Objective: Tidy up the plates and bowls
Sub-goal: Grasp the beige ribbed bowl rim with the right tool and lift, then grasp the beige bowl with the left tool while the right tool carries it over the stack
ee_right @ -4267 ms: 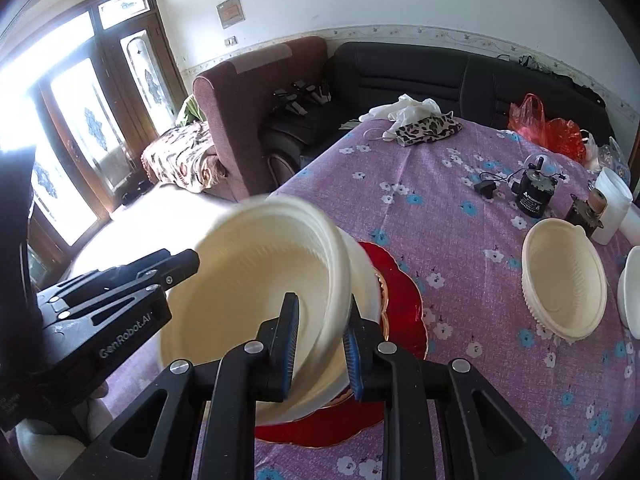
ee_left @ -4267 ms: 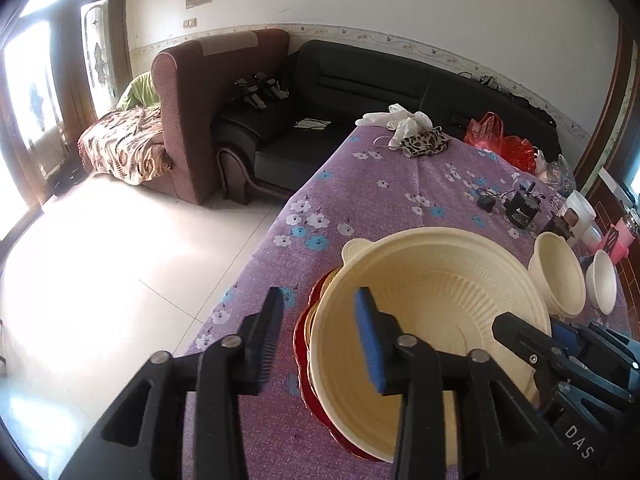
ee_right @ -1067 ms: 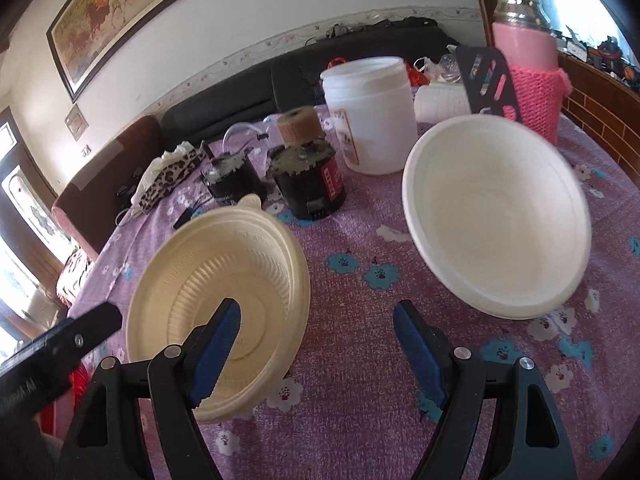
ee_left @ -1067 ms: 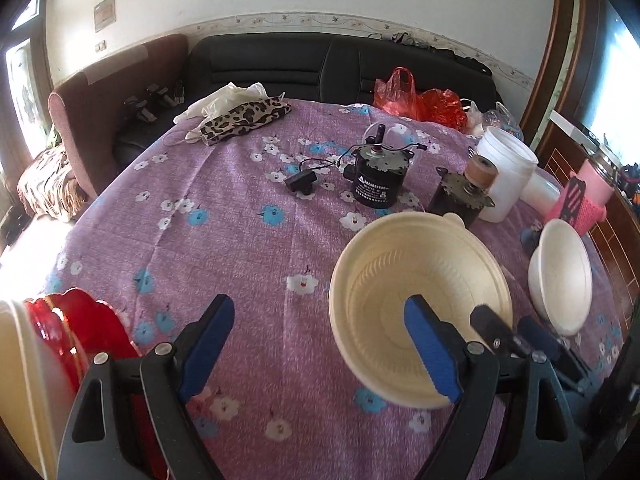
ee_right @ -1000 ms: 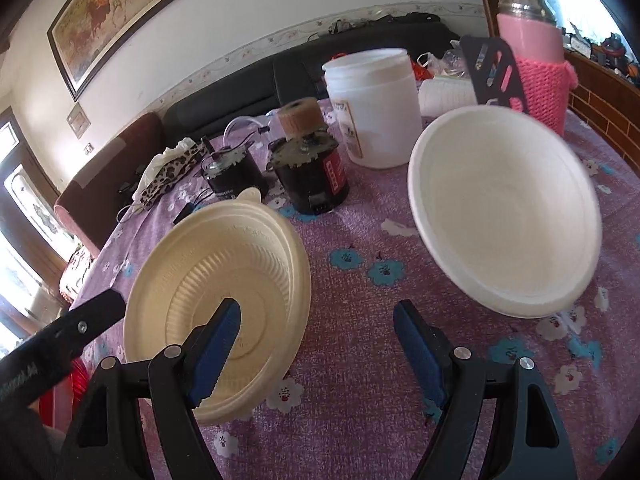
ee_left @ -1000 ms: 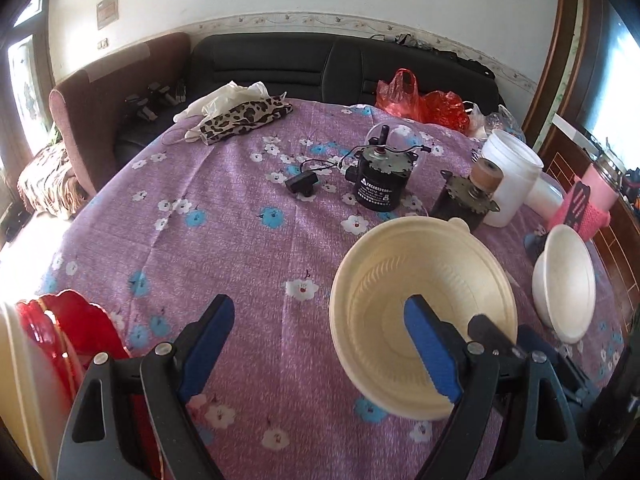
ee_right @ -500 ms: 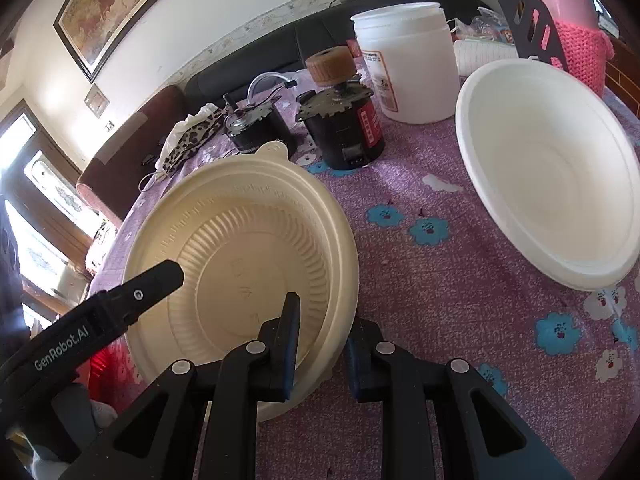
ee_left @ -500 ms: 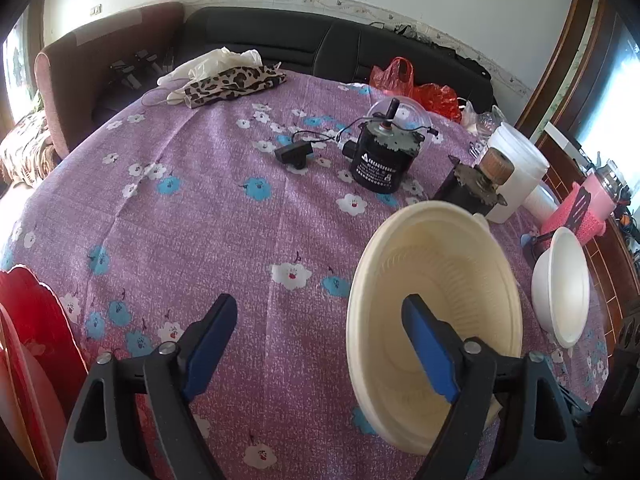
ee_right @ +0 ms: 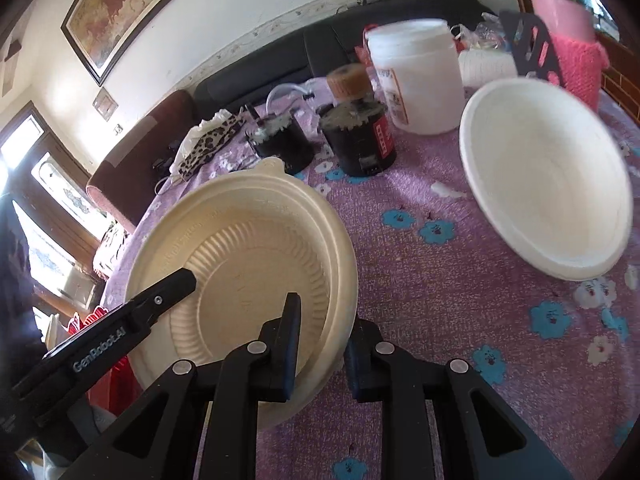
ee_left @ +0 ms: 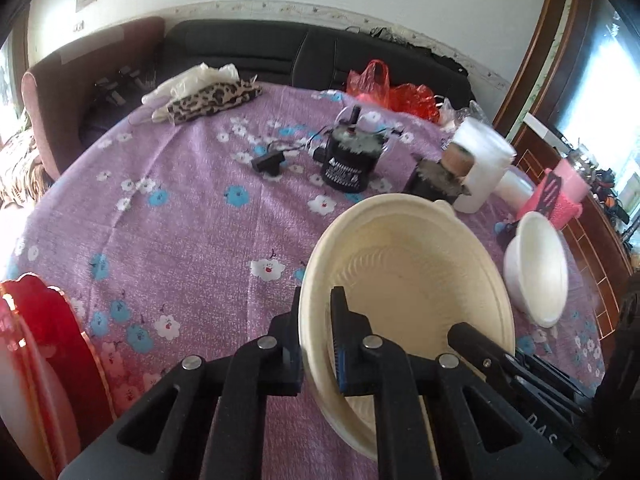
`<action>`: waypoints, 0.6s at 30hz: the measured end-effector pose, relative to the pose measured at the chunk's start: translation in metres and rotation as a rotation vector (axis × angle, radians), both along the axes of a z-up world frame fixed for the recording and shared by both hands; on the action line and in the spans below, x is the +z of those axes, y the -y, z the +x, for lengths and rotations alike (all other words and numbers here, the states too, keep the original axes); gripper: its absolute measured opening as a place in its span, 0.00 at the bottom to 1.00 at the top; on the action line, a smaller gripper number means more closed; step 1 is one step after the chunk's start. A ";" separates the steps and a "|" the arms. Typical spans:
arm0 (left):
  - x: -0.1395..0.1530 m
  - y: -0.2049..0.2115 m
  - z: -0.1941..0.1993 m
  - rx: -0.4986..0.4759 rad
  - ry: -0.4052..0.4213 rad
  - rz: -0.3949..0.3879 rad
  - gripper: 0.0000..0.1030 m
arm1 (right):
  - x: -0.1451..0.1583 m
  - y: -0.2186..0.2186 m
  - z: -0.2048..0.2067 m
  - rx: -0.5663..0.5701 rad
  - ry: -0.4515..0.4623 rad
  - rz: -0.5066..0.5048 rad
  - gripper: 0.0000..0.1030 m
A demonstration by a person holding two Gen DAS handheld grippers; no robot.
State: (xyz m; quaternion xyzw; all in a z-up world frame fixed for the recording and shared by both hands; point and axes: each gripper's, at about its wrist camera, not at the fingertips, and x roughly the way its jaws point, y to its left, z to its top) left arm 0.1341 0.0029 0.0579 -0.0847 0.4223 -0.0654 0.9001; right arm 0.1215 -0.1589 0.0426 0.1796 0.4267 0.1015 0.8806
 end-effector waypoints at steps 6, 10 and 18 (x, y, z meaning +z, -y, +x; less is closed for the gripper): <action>0.033 -0.025 -0.048 0.019 0.042 -0.064 0.11 | 0.039 -0.008 -0.036 0.015 0.070 0.012 0.21; 0.054 -0.054 -0.085 0.069 0.077 -0.109 0.11 | 0.068 -0.034 -0.065 0.059 0.131 0.008 0.21; 0.087 -0.131 -0.153 0.207 0.162 -0.152 0.11 | 0.114 -0.113 -0.104 0.203 0.226 -0.021 0.21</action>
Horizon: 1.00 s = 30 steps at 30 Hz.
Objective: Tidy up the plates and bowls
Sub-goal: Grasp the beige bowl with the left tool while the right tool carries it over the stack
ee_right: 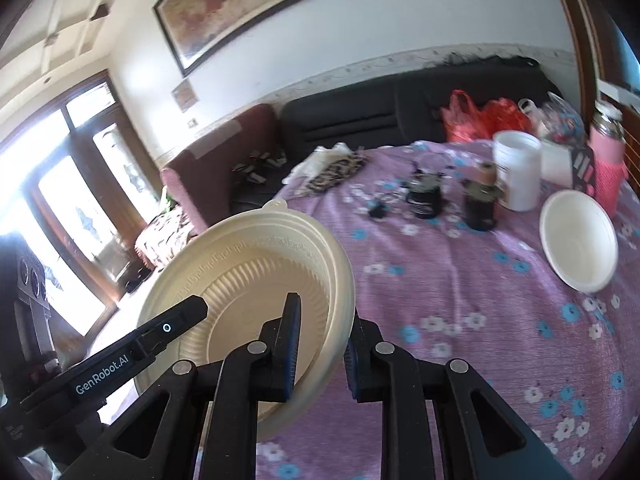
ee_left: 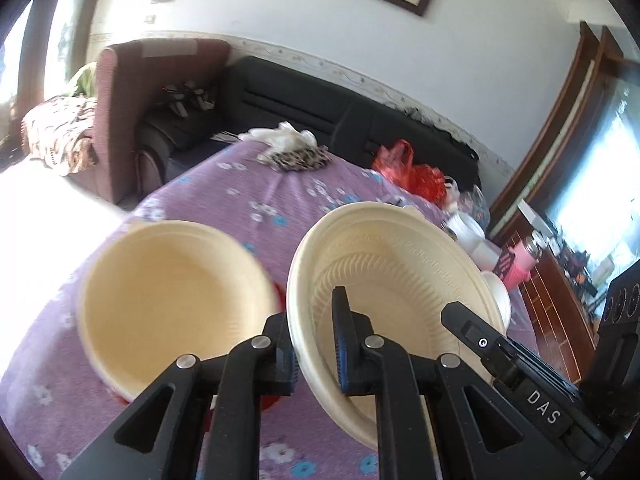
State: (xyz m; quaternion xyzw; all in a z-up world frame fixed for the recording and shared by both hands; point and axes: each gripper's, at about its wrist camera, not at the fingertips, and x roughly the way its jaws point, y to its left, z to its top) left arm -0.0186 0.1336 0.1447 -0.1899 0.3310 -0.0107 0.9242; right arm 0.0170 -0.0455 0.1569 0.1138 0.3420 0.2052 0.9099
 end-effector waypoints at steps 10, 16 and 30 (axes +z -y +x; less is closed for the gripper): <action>0.006 -0.081 -0.024 0.162 0.018 0.064 0.12 | 0.008 -0.108 -0.004 0.135 0.019 -0.090 0.21; -0.012 -0.103 -0.015 0.184 -0.022 0.101 0.12 | -0.007 -0.146 0.008 0.154 -0.012 -0.138 0.21; -0.034 -0.114 0.003 0.217 -0.074 0.196 0.30 | -0.031 -0.171 0.022 0.167 -0.034 -0.234 0.22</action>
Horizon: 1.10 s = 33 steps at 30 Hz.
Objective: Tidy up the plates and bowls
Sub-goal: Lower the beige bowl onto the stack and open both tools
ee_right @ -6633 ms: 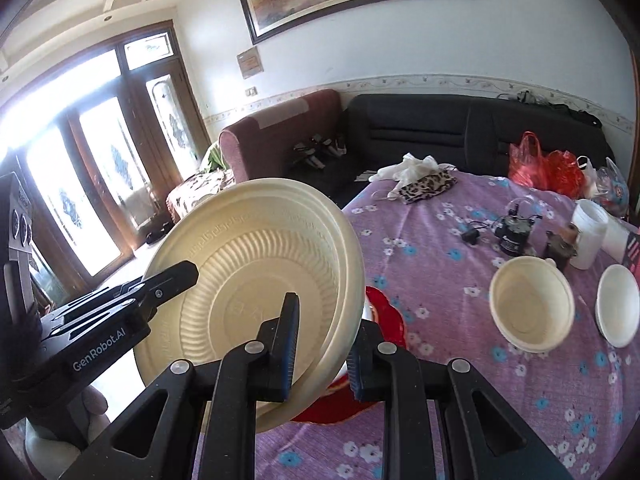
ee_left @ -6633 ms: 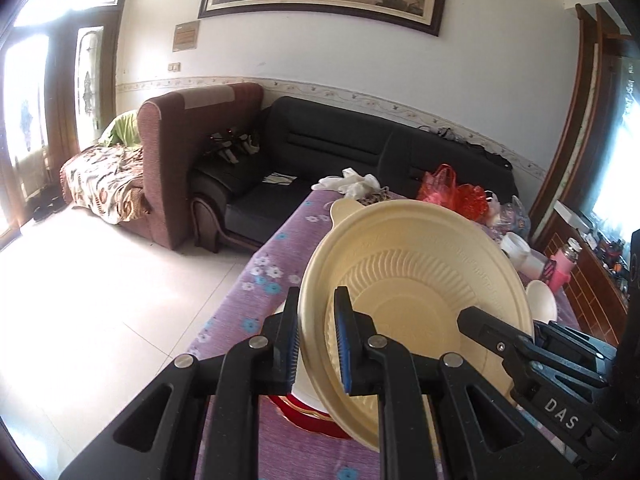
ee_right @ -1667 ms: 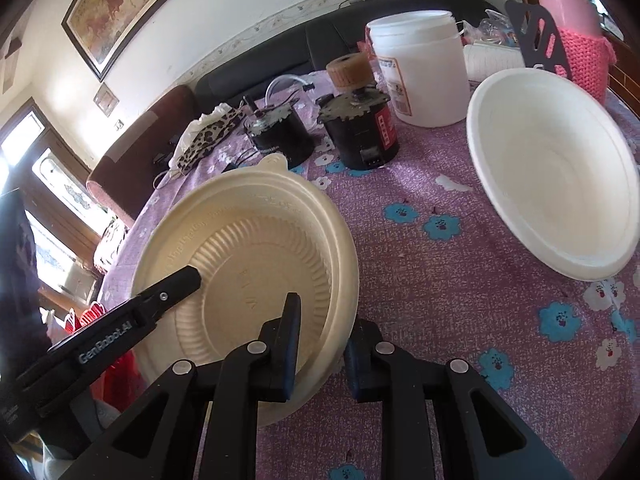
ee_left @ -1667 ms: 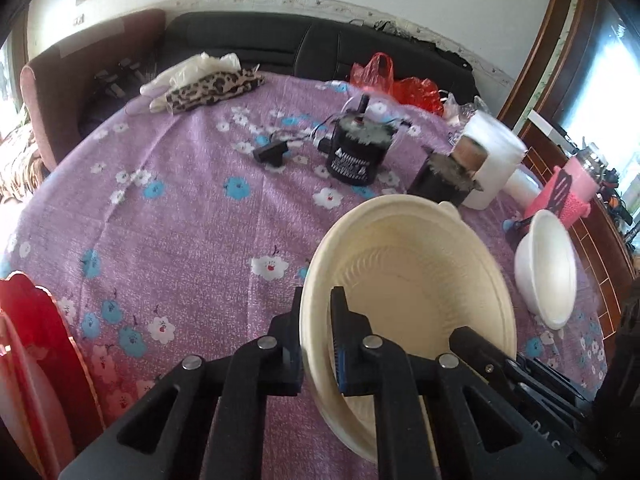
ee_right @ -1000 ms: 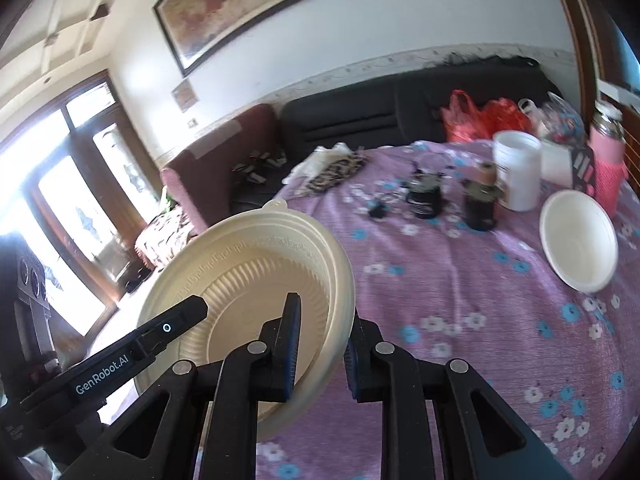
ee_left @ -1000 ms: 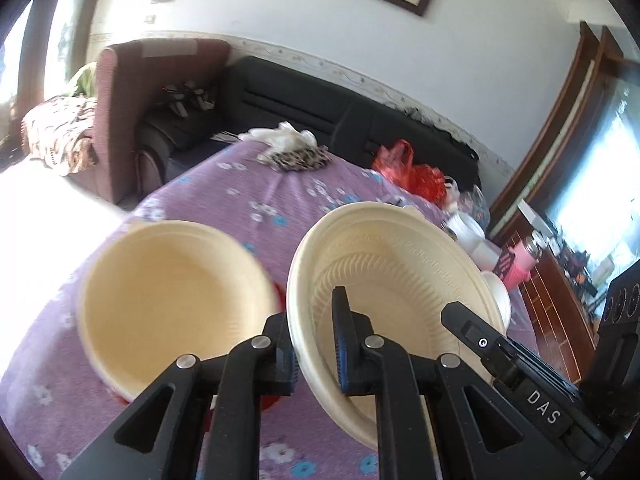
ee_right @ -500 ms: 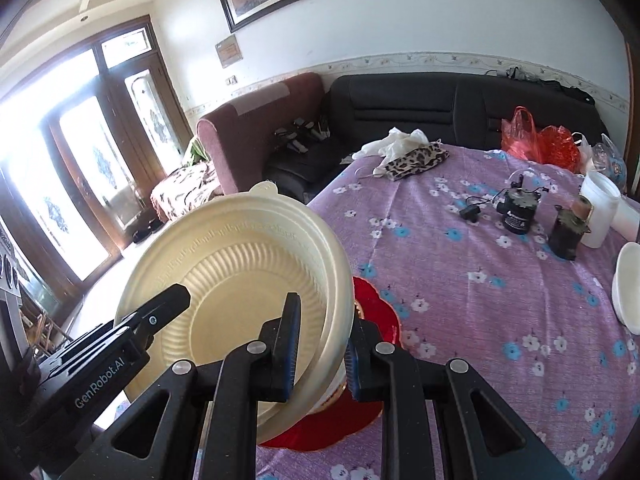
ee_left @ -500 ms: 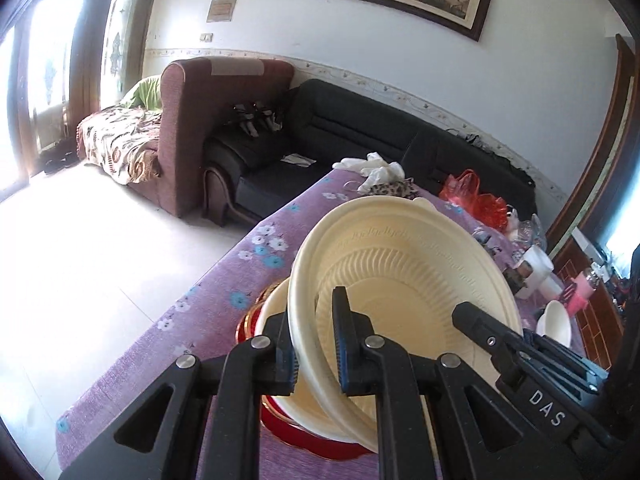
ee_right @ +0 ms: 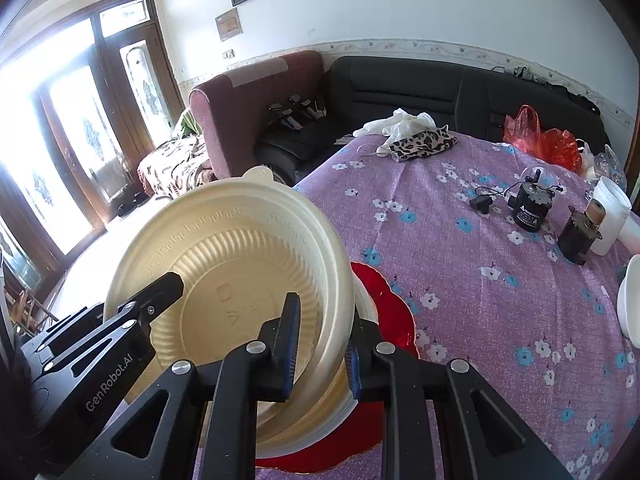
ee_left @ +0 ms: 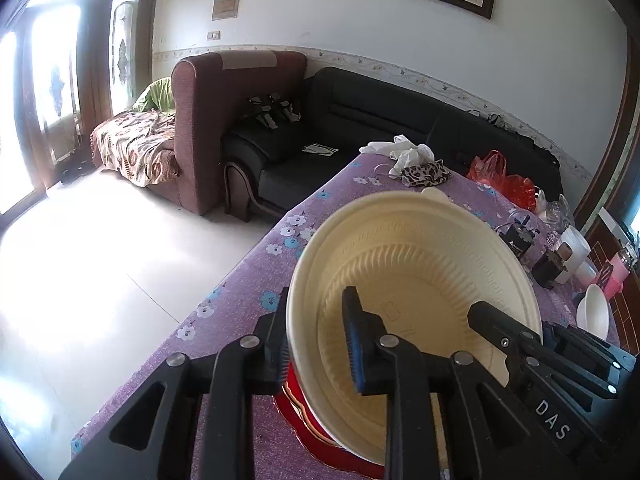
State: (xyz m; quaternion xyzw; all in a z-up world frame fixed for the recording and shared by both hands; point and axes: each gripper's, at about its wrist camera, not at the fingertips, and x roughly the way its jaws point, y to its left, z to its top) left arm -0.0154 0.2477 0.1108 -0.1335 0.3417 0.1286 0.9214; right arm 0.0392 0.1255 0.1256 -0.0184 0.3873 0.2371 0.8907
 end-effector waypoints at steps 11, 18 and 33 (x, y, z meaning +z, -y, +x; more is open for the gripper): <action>0.007 -0.008 -0.012 0.053 0.030 0.019 0.59 | 0.000 -0.004 0.000 -0.014 0.038 -0.005 0.54; 0.012 -0.010 -0.028 0.069 0.052 0.020 0.66 | 0.006 -0.007 -0.006 -0.030 0.099 -0.035 0.66; 0.041 -0.003 -0.069 0.112 0.124 0.115 0.76 | 0.032 0.010 -0.030 -0.050 0.163 -0.002 0.79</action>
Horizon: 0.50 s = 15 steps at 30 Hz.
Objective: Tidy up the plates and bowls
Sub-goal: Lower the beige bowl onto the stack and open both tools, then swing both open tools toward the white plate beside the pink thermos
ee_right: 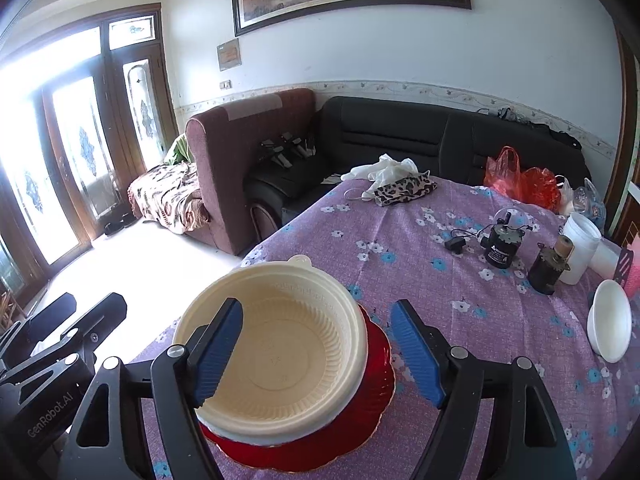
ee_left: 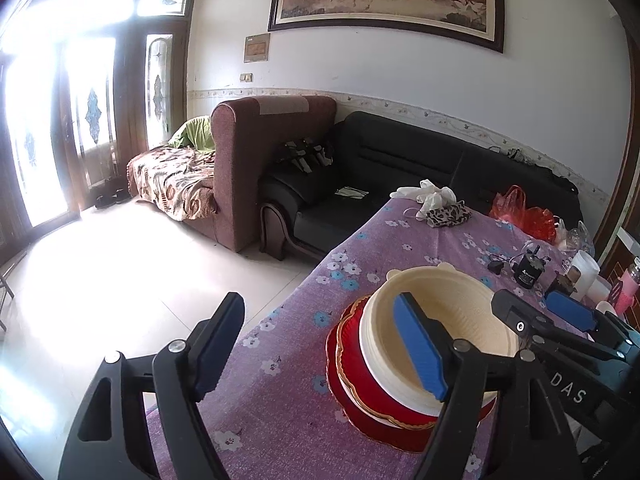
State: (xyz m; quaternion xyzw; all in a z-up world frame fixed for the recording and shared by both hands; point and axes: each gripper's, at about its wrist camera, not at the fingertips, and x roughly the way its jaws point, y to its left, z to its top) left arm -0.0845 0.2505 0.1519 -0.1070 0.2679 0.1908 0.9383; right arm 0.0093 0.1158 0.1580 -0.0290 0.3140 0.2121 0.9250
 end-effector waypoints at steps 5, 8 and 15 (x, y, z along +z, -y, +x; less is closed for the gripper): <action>0.004 0.010 -0.008 -0.014 0.003 0.017 0.78 | 0.004 0.015 -0.012 -0.014 0.002 0.018 0.80; 0.006 0.019 -0.013 -0.025 -0.002 0.030 0.79 | 0.004 0.029 -0.019 -0.029 0.000 0.036 0.81; 0.010 0.049 -0.022 -0.083 -0.009 0.049 0.83 | -0.002 0.078 -0.035 -0.088 -0.016 0.068 0.83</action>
